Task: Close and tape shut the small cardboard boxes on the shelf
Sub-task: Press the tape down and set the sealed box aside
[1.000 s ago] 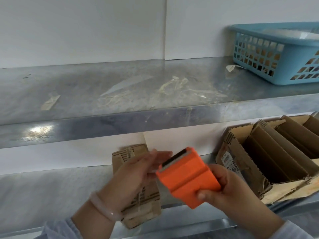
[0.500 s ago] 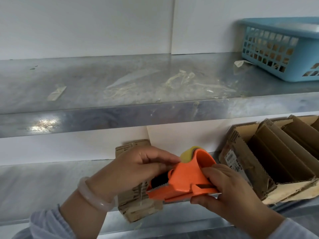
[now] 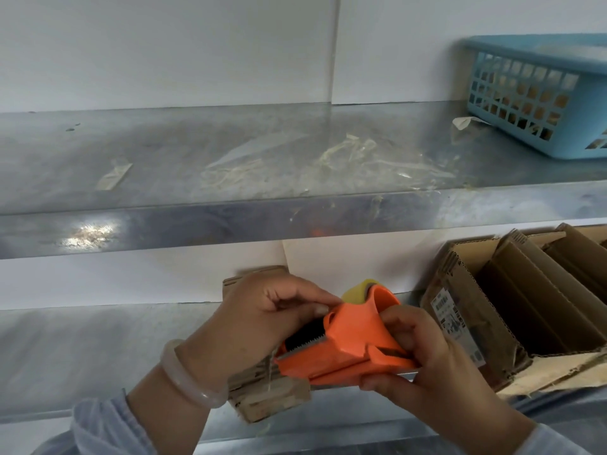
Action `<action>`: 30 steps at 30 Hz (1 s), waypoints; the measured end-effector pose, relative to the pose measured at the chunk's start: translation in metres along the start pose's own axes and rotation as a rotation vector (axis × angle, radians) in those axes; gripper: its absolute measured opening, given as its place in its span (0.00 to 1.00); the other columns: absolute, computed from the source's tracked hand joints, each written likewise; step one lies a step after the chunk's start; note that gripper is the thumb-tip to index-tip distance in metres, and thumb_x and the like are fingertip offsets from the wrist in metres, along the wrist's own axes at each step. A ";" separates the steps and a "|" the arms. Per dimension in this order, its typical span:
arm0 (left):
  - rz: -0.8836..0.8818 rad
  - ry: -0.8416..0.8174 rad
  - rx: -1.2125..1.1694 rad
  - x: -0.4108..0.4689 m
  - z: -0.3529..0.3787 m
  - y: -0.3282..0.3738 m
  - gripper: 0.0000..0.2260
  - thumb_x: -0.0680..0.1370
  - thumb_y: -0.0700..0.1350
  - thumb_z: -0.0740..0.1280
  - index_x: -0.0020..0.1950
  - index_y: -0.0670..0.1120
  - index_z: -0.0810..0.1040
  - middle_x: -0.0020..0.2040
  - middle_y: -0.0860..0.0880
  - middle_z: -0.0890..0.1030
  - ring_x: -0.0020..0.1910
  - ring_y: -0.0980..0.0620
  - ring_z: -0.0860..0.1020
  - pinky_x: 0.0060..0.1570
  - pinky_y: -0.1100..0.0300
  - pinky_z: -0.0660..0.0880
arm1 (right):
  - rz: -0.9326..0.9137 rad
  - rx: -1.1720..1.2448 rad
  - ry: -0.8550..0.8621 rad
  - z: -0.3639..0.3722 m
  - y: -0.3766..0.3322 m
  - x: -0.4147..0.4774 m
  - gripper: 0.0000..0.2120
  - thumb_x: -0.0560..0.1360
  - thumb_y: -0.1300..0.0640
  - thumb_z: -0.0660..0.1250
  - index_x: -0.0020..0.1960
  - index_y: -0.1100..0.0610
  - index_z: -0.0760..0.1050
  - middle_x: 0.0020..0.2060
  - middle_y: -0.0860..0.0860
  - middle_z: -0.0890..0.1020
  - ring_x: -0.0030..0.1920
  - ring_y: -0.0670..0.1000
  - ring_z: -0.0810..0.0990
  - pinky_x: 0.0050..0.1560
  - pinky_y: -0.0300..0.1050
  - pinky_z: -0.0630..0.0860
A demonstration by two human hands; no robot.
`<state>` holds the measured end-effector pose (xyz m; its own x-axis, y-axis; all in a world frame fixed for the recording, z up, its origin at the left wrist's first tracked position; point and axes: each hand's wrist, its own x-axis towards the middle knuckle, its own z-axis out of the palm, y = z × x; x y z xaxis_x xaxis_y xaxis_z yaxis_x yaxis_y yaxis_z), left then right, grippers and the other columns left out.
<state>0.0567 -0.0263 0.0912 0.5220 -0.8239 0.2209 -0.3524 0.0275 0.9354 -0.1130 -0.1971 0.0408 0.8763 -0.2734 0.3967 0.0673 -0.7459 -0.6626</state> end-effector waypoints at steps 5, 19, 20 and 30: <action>0.027 0.003 0.008 -0.001 0.000 -0.001 0.06 0.74 0.49 0.74 0.48 0.59 0.86 0.44 0.55 0.86 0.46 0.55 0.84 0.47 0.65 0.78 | -0.038 -0.008 -0.018 -0.001 -0.002 -0.002 0.42 0.68 0.27 0.67 0.76 0.34 0.52 0.64 0.29 0.73 0.58 0.42 0.78 0.54 0.37 0.78; 0.267 0.224 0.308 -0.009 0.012 0.015 0.10 0.76 0.52 0.66 0.56 0.58 0.80 0.45 0.66 0.83 0.46 0.60 0.82 0.46 0.69 0.75 | -0.091 -0.074 0.057 -0.006 -0.014 -0.006 0.34 0.73 0.32 0.64 0.76 0.37 0.59 0.62 0.24 0.69 0.53 0.39 0.77 0.53 0.28 0.72; 0.260 0.246 0.299 -0.010 0.012 0.016 0.10 0.76 0.53 0.65 0.55 0.58 0.80 0.45 0.66 0.83 0.46 0.60 0.82 0.47 0.68 0.75 | -0.091 -0.073 0.058 -0.007 -0.015 -0.005 0.35 0.73 0.32 0.64 0.76 0.37 0.59 0.63 0.25 0.69 0.53 0.39 0.77 0.53 0.28 0.72; 0.086 0.481 0.139 -0.022 0.025 0.015 0.02 0.75 0.52 0.72 0.46 0.57 0.85 0.41 0.60 0.85 0.42 0.59 0.83 0.43 0.70 0.77 | 0.019 -0.101 -0.051 -0.009 -0.006 -0.012 0.34 0.72 0.29 0.62 0.76 0.34 0.57 0.56 0.24 0.73 0.50 0.37 0.78 0.49 0.28 0.75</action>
<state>0.0202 -0.0225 0.0938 0.7736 -0.4668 0.4286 -0.4930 -0.0185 0.8698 -0.1284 -0.1944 0.0460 0.9001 -0.2590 0.3503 0.0041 -0.7991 -0.6012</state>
